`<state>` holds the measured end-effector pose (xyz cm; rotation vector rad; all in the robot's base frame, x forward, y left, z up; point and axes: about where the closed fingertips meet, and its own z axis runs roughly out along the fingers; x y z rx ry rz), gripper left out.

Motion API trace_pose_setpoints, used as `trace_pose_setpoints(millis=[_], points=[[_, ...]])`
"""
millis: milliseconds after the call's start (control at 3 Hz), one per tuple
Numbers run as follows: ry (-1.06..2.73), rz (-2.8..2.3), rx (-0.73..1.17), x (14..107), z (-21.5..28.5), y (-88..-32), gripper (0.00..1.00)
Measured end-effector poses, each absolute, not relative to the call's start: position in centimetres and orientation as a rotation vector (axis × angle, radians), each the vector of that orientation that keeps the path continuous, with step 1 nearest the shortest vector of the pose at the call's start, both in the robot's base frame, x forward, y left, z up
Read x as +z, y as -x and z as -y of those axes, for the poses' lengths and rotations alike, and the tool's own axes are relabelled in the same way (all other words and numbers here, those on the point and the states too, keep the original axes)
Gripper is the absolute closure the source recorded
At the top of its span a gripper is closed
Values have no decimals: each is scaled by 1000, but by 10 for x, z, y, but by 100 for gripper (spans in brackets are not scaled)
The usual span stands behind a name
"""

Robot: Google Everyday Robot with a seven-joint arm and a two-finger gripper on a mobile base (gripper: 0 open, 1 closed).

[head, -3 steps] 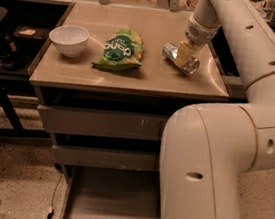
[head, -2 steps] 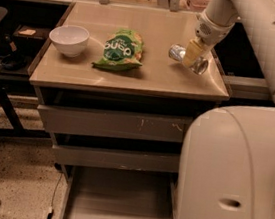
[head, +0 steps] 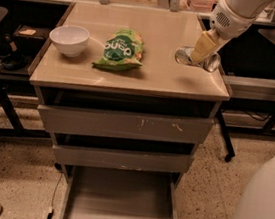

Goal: Place redbull can into bottom drawer

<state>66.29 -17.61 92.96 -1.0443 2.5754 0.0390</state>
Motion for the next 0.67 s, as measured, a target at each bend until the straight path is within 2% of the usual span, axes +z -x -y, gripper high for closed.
trace_pose_setpoints(millis=[333, 667], points=[[1031, -2574, 42, 930, 178, -659, 100], [867, -2542, 90, 947, 190, -621, 100]])
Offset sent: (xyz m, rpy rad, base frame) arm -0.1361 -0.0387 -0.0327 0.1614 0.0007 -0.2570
